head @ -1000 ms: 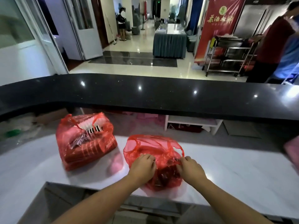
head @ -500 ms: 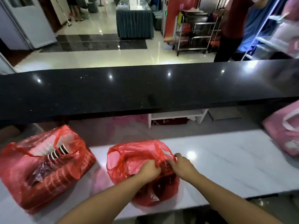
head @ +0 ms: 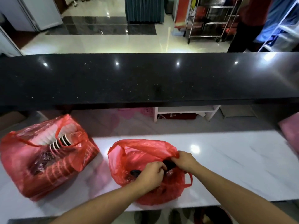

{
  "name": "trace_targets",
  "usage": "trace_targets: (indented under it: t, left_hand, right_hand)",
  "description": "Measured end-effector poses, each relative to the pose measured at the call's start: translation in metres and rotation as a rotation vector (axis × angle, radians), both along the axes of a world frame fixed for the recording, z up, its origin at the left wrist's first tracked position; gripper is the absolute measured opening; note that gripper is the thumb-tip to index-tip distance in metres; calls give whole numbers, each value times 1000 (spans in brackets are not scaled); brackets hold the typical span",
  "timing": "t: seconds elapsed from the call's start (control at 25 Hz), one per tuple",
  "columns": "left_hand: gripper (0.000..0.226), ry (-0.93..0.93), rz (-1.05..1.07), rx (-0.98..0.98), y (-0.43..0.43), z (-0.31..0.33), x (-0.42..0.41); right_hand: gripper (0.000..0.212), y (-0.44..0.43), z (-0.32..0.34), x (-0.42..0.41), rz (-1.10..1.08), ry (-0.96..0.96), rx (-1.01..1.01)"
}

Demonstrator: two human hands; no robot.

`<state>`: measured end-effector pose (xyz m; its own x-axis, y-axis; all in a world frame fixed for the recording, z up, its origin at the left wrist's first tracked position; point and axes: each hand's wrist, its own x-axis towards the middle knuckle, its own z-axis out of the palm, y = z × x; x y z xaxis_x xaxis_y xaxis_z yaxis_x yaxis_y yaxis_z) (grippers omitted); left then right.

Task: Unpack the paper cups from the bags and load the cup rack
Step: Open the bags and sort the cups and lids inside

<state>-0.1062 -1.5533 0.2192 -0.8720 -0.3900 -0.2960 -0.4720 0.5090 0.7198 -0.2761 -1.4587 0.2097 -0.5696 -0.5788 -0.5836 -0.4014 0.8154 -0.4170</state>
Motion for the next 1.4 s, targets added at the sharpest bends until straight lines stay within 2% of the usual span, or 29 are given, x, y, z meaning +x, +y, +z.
trace_targets:
  t: [0.08,0.16,0.28,0.4,0.68,0.84,1.0,1.08,1.2,1.4]
  left_hand:
    - [24,-104,127,-68,-9,-15,-9]
    - [22,-228,198,-6,-15,-30,-19]
    - [30,-317,225,101,-12,-39,-35]
    - [34,-295,218,173,-7,-45,-46]
    - [25,-174,407,419,-10,-49,-45]
    - [18,-177,424,573,-14,-40,-46]
    - [40,-211,370,491,-21,-33,-49]
    - [44,-230,346,441,-26,-31,-49]
    - [33,-244,307,433,-33,-25,-46]
    - [30,-234,362,492,-46,-20,-38]
  right_hand:
    - [33,1,1,-8,-46,-82,-18]
    - [38,4,-1,-13,-57,-136,-27]
    - [39,7,-8,-18,-112,-241,-72]
    - [35,6,-16,-22,-184,-321,-118]
    - [36,3,-25,-33,-240,-414,-122]
    - [37,1,-23,-37,-219,-399,-107]
    - [37,1,-19,-41,-173,-344,-94]
    - [38,2,-18,-43,-151,-306,-85]
    - [38,0,-15,-46,-130,-259,-66]
    - [32,-4,-4,-42,-145,-224,-73]
